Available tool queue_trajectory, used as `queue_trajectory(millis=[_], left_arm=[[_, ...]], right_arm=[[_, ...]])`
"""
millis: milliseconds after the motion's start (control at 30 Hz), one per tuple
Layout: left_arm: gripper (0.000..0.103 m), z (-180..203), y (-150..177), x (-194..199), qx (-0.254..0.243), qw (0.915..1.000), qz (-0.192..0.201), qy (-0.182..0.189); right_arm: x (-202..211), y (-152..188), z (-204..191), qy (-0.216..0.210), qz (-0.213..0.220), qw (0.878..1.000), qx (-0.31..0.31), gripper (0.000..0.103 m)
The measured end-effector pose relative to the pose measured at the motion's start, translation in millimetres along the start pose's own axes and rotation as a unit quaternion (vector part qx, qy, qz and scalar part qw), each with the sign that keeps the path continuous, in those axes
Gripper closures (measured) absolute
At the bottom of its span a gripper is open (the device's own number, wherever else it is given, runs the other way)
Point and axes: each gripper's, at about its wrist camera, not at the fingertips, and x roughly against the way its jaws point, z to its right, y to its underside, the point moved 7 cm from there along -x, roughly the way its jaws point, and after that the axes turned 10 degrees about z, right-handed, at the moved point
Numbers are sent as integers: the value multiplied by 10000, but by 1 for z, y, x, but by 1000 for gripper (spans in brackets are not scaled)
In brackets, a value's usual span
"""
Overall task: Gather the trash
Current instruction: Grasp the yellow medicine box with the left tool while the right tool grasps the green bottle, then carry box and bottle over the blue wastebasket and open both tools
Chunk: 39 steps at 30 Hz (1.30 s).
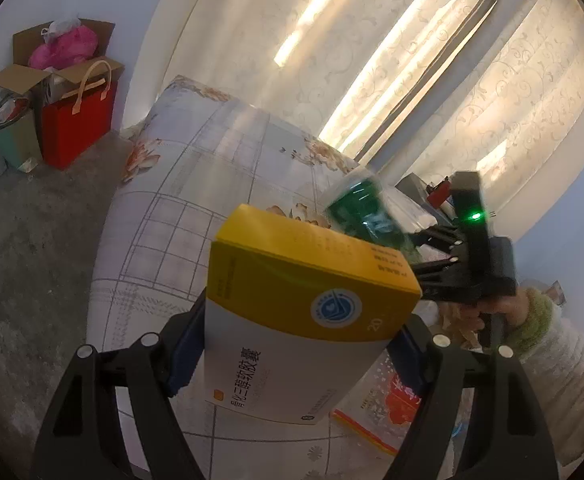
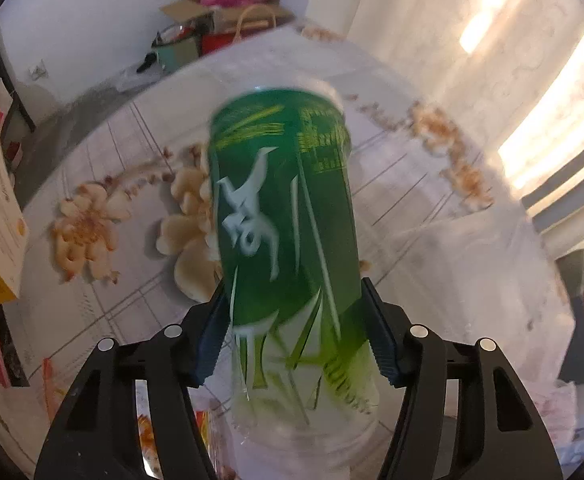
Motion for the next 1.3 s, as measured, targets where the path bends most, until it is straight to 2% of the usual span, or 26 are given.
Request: queue_trajectory(millis=[233, 333, 433, 533, 700, 867, 933, 1000, 1067, 1133, 1167, 1300], left_arm=[[27, 29, -5, 17, -202, 9996, 146, 99], [27, 51, -9, 31, -342, 9988, 269, 211], [27, 79, -11, 44, -536, 9971, 361, 401], [27, 116, -8, 54, -766, 9939, 352, 715], [27, 181, 8, 58, -1111, 9845, 150, 1346], [27, 266, 44, 43, -1540, 9639, -433, 2128], [27, 304, 66, 32, -1699, 9523, -732, 2428], [27, 336, 89, 24, -1881, 9407, -990, 2644], [27, 375, 122, 13, -2142, 9243, -1328, 2868], [26, 408, 153, 3, -2379, 9097, -1632, 2987], [26, 422, 169, -1, -2509, 9018, -1768, 3043], [26, 479, 236, -25, -3081, 8690, -2280, 3129]], right_arm=[[86, -20, 12, 267, 943, 9950, -177, 50], [137, -19, 25, 403, 1429, 9878, -472, 50], [199, -5, 36, 463, 1956, 9752, -922, 50], [264, 26, 46, 635, 2415, 9580, -1413, 50], [369, 113, 56, 1160, 2908, 9227, -2249, 50], [431, 215, 58, 1860, 2870, 8902, -3010, 50], [445, 255, 58, 2109, 2802, 8751, -3335, 50], [455, 303, 59, 2340, 2726, 8528, -3791, 50], [458, 354, 61, 2476, 2652, 8246, -4339, 50], [454, 398, 64, 2531, 2548, 7985, -4832, 50], [449, 427, 65, 2560, 2446, 7801, -5158, 50], [427, 504, 68, 2528, 2132, 7351, -5918, 50]])
